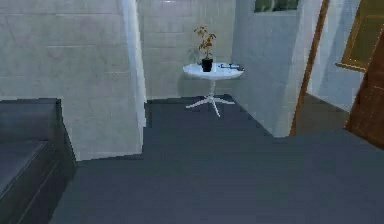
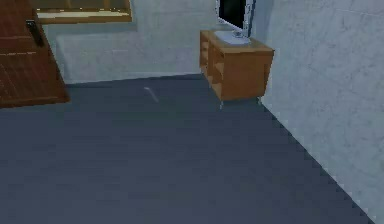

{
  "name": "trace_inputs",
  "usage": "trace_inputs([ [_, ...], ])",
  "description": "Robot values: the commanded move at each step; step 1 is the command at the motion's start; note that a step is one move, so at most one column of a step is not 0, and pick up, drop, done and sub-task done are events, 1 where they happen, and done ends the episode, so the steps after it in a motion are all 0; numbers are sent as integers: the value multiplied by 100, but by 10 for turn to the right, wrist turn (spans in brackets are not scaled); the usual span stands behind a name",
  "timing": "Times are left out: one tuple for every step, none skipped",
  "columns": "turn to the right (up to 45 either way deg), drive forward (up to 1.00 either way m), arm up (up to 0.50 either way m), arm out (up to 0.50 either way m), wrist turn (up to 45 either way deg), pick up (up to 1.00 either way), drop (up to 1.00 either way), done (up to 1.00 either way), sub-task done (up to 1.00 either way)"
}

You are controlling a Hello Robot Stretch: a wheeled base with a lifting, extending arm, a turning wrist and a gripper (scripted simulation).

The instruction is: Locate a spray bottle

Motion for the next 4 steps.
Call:
trace_inputs([
  [0, 100, 0, 0, 0, 0, 0, 0, 0],
  [-30, 0, 0, 0, 0, 0, 0, 0, 0],
  [0, 100, 0, 0, 0, 0, 0, 0, 0],
  [0, 50, 0, 0, 0, 0, 0, 0, 0],
])
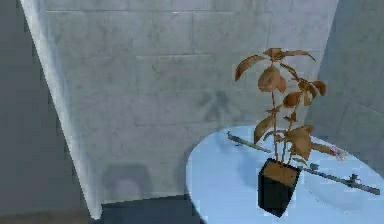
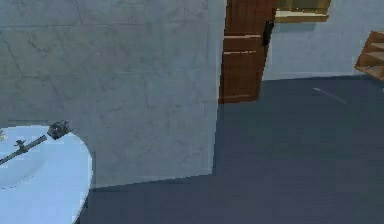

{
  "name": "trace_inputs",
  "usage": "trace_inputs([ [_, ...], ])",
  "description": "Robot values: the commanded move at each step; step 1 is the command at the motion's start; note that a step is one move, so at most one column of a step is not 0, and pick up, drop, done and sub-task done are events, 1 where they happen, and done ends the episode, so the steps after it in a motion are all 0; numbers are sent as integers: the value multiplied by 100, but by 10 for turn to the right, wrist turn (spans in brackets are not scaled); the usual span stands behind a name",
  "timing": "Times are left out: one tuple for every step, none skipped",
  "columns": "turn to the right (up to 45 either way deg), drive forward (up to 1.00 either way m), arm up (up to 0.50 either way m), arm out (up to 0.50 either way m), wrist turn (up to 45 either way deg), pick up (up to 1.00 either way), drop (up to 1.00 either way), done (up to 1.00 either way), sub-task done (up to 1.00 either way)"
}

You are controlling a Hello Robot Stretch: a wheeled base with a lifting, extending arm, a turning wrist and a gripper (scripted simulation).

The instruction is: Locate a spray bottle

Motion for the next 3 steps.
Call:
trace_inputs([
  [-420, 0, 0, 0, 0, 0, 0, 0, 0],
  [0, 50, 0, 0, 0, 0, 0, 0, 0],
  [-420, 0, 0, 0, 0, 0, 0, 0, 0],
])
